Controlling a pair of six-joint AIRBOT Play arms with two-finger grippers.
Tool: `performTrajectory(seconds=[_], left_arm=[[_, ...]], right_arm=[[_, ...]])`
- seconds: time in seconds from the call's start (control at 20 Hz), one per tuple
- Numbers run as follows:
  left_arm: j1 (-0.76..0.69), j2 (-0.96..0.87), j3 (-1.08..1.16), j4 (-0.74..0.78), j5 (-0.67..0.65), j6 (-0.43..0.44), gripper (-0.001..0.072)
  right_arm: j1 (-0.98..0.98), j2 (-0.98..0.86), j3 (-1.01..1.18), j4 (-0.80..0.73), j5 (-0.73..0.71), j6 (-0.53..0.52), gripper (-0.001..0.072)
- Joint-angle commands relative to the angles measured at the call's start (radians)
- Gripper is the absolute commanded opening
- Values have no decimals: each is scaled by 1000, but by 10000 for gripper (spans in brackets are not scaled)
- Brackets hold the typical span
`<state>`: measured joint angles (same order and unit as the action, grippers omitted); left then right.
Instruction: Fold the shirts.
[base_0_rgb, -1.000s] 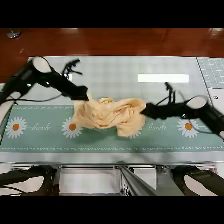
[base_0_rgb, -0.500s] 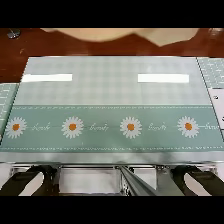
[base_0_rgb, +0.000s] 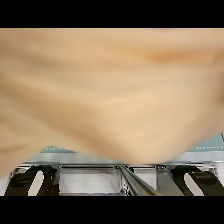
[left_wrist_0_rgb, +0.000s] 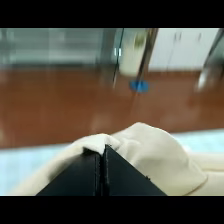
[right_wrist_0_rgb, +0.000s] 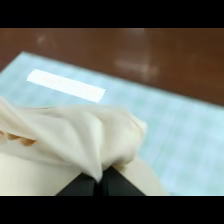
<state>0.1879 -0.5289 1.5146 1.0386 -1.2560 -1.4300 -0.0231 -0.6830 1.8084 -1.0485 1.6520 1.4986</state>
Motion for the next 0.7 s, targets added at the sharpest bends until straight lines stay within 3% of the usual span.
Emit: performTrajectory(seconds=[0.0, 0.35, 0.5, 0.65], left_arm=[[5, 26, -177, -67, -281, -8, 21], [5, 24, -758, -82, -250, 31, 20], [-18, 18, -941, -88, -47, 31, 20], [-62, -54, -1038, -109, 129, 30, 21]], right_arm=[[0, 71, -187, 75, 146, 55, 21], [0, 207, -915, 42, -99, 38, 21], [0, 201, -1141, -3, -347, 33, 21], [0, 89, -1203, -100, -562, 65, 22]])
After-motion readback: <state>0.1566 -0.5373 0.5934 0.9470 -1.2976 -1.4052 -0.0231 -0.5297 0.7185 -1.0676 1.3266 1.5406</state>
